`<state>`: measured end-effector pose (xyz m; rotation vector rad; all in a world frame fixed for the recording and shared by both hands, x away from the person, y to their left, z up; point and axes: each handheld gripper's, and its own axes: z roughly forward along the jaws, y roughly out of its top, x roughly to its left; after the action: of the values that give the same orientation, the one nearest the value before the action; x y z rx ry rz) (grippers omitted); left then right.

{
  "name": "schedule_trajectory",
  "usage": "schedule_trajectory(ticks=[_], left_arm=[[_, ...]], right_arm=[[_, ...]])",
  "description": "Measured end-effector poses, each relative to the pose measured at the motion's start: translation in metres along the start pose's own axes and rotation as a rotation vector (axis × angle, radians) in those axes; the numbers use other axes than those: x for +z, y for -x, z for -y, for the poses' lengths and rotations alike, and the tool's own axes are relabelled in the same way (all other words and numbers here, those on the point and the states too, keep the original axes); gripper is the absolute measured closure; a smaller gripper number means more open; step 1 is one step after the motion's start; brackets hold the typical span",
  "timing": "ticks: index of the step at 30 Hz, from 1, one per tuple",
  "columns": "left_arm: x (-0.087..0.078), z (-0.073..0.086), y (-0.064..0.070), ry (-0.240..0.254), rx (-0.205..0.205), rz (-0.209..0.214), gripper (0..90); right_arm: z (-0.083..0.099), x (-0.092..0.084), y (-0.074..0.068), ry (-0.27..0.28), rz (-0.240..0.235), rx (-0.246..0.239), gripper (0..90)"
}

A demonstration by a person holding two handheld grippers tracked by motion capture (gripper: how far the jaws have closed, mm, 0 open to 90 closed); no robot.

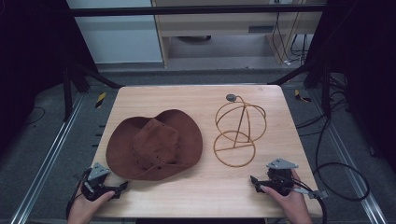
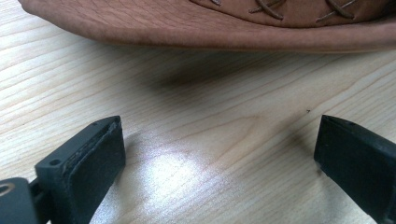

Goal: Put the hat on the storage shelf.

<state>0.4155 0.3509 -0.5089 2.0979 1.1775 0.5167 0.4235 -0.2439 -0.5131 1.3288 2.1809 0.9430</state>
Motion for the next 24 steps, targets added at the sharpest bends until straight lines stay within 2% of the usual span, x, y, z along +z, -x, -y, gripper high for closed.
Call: schedule_trajectory(ticks=[13, 15, 16, 22, 24], left_arm=[[-0.002, 0.001, 0.0, 0.004, 0.0, 0.008, 3.1], [-0.007, 0.002, -0.002, 0.007, -0.001, 0.012, 4.4], [-0.016, -0.001, -0.001, 0.025, -0.001, 0.015, 4.4], [-0.049, -0.029, 0.005, 0.033, 0.078, 0.025, 3.7], [-0.053, -0.034, 0.006, 0.039, 0.087, 0.027, 3.5]], right_arm=[[0.0, 0.0, 0.0, 0.0, 0.001, 0.0, 4.2], [0.0, 0.0, 0.0, 0.0, 0.001, 0.0, 4.2], [0.0, 0.0, 0.0, 0.0, 0.001, 0.0, 4.3], [0.0, 0.0, 0.0, 0.0, 0.001, 0.0, 4.3], [0.0, 0.0, 0.0, 0.0, 0.001, 0.0, 4.2]])
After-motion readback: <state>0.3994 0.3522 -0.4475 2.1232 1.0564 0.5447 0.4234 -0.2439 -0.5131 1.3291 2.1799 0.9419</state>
